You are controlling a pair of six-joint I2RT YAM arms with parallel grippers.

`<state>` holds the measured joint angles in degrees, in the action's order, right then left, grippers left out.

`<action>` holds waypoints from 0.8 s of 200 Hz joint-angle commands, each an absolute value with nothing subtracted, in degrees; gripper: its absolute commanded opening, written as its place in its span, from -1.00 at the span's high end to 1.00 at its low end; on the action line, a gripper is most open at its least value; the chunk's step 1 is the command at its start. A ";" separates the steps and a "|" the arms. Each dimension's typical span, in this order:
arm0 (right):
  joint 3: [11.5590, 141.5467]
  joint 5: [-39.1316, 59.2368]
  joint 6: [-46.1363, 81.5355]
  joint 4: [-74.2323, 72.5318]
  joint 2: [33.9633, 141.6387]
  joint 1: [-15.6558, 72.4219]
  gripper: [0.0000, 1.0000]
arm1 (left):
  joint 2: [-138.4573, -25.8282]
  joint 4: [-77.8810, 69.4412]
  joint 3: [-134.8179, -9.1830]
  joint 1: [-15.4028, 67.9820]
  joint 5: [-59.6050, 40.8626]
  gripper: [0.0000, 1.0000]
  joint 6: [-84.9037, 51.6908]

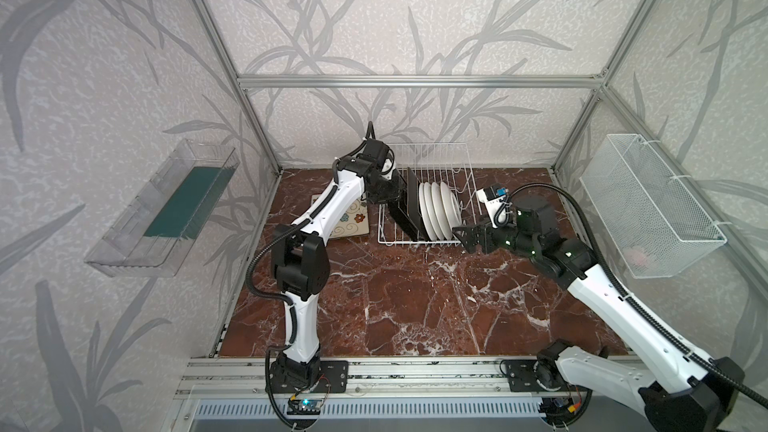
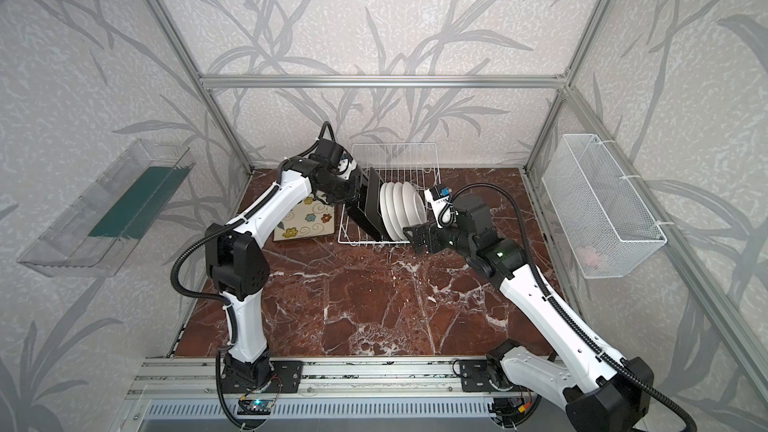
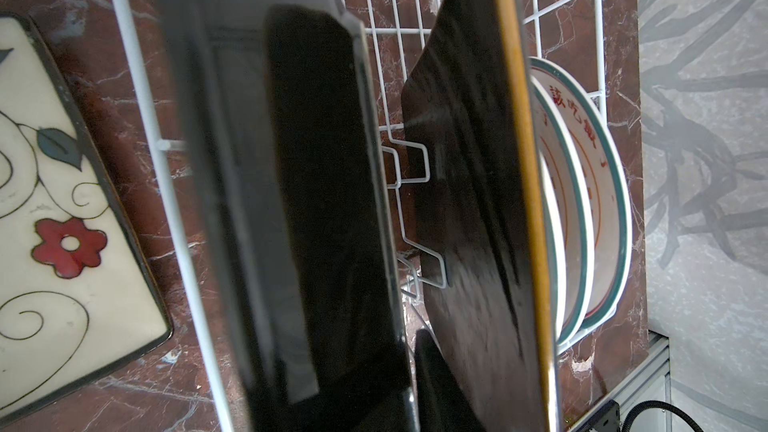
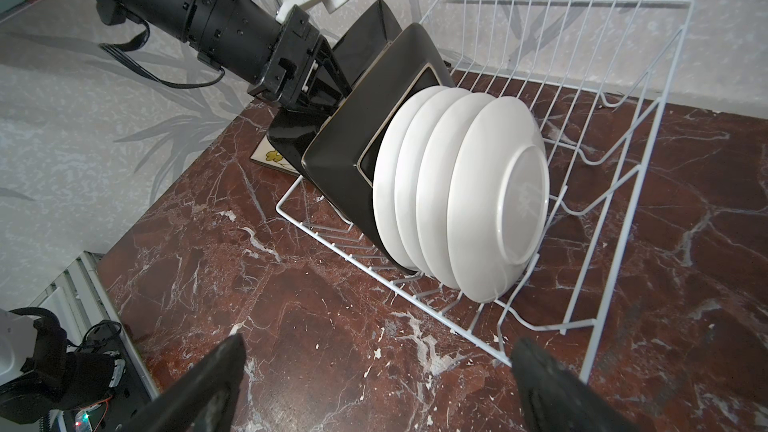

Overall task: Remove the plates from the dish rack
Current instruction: 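Close the left gripper on the top edge of the outer black square plate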

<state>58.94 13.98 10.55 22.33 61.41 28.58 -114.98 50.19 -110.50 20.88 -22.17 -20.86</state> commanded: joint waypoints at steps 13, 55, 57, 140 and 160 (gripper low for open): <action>59.35 14.06 9.72 22.02 61.26 28.90 -0.98 | -115.89 49.35 -109.95 21.32 -22.06 0.51 -21.45; 59.50 14.32 9.65 22.23 61.49 28.90 -0.98 | -116.22 49.41 -109.80 21.36 -22.39 0.48 -21.76; 59.44 14.33 9.66 22.26 61.52 28.91 -0.98 | -116.20 49.40 -109.78 21.42 -22.38 0.47 -21.79; 59.59 14.59 9.62 22.66 61.44 28.91 -0.98 | -116.65 50.40 -109.80 21.39 -22.41 0.50 -22.31; 59.55 14.51 9.51 22.67 61.44 28.91 -0.98 | -116.77 50.26 -109.82 21.38 -22.24 0.57 -22.80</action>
